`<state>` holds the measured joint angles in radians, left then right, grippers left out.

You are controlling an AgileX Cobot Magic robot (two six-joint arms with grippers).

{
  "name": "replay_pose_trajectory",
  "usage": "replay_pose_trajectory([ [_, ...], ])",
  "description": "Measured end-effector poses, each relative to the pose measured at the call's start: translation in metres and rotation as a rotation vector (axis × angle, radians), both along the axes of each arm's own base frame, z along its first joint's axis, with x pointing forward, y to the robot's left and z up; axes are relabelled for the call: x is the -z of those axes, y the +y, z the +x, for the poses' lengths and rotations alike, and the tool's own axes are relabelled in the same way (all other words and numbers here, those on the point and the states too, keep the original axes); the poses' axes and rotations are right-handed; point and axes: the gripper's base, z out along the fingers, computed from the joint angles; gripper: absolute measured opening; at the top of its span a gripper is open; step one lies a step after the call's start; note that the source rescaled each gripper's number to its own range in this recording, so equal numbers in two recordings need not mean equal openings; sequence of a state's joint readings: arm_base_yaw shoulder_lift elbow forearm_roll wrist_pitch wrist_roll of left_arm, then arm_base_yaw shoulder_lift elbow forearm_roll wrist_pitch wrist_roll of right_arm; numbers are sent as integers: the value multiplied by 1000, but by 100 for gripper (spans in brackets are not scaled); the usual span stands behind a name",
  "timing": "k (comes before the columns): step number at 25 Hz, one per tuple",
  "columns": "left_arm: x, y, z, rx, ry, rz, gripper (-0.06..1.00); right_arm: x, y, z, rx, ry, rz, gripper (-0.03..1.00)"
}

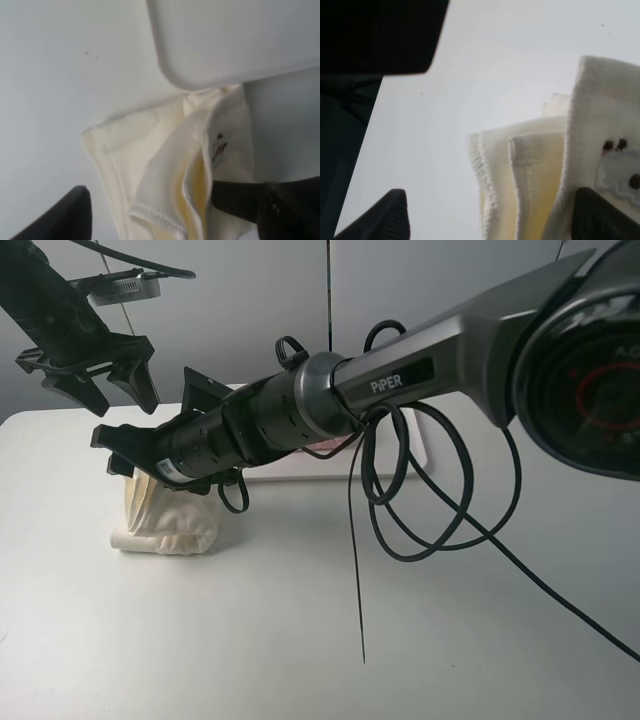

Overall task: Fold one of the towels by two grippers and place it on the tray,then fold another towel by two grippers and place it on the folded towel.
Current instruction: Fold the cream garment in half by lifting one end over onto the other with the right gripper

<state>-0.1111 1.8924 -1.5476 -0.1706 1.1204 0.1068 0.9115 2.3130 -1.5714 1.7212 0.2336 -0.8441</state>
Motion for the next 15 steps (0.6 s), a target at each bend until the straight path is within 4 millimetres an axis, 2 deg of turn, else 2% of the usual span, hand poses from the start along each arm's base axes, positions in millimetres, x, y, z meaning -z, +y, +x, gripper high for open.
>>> replay_pose_trajectory([
  [9,-1,-4,-1,-11,9,-52,87,3,4,-5,-1,-31,-26,72],
  [15,-3,-10,-2,-3,19,-114,87,16,4,-5,-4,-12,-42,72],
])
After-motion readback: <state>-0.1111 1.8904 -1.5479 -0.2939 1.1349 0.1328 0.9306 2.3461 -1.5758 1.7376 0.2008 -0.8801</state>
